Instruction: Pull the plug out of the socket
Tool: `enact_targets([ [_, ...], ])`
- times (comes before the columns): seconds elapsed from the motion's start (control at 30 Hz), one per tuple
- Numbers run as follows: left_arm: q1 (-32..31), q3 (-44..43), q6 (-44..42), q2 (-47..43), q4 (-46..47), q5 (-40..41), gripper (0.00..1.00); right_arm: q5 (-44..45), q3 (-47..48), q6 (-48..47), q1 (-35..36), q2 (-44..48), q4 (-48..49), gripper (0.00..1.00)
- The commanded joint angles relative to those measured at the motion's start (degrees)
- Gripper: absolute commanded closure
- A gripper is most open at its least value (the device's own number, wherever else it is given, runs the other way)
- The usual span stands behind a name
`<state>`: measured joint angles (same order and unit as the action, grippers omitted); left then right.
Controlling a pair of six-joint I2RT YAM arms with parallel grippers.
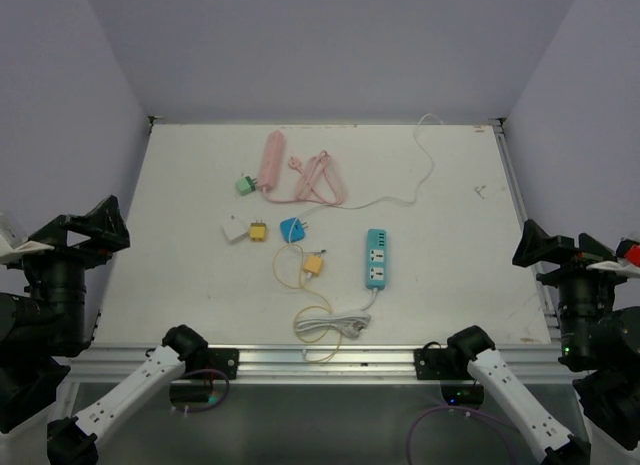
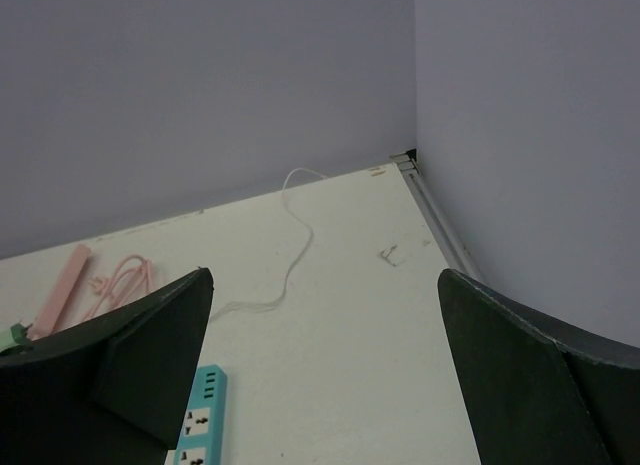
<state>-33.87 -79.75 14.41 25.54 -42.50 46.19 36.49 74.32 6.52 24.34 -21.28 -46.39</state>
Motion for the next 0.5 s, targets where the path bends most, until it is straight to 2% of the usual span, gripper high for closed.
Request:
enact_targets([
  [0.0,0.03,0.99,0.35,-0.23,1.89,0.83,0.0,-0.02,-0.93,-1.69,-0.08,0.27,3.76,0.01],
  [0.47,0.03,4.6,0.26,0.13,5.41,0.3,0.0,-0.81,-3.31,-1.6,-0.17,0.1,5.61,0.01],
])
